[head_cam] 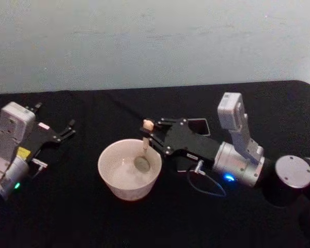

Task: Pick up the stirring spoon with one hand, stir inside the cup, then place it back in its original position.

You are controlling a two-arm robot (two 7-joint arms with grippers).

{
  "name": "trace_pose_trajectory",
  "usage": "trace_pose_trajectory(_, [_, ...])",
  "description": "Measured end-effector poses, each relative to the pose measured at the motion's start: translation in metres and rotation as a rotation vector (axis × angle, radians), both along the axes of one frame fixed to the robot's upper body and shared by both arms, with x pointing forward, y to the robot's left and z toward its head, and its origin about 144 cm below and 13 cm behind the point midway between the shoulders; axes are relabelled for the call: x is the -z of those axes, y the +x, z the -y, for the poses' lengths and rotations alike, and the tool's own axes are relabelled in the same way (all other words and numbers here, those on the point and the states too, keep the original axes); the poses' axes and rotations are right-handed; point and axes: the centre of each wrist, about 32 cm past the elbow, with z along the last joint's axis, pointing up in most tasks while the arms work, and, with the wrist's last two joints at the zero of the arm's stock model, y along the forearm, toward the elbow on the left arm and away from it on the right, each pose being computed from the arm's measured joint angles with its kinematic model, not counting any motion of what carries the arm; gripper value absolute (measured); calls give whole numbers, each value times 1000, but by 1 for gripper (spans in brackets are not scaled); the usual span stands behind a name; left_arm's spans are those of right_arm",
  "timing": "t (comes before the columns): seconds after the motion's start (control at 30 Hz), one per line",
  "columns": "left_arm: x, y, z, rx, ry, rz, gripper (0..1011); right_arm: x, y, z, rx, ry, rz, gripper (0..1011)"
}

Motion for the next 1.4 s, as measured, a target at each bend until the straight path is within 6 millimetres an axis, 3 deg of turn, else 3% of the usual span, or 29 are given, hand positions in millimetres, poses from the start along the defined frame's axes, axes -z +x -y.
trace_pose_trajectory(0.33, [0,0,0,0,0,0,1001,1,-17,4,-36,-6,-27,213])
trace_pose_trajectory(0.63, [0,0,0,0,0,0,1001,3,-22,-9,-89,2,-41,213])
trace_pose_trajectory(1.03, [0,0,0,0,0,0,1001,6,-4,-28,-97,6,-22,213])
trace_pose_trajectory(1.4, [0,0,0,0,0,0,1001,4,13,-21,-21,-3,3,213])
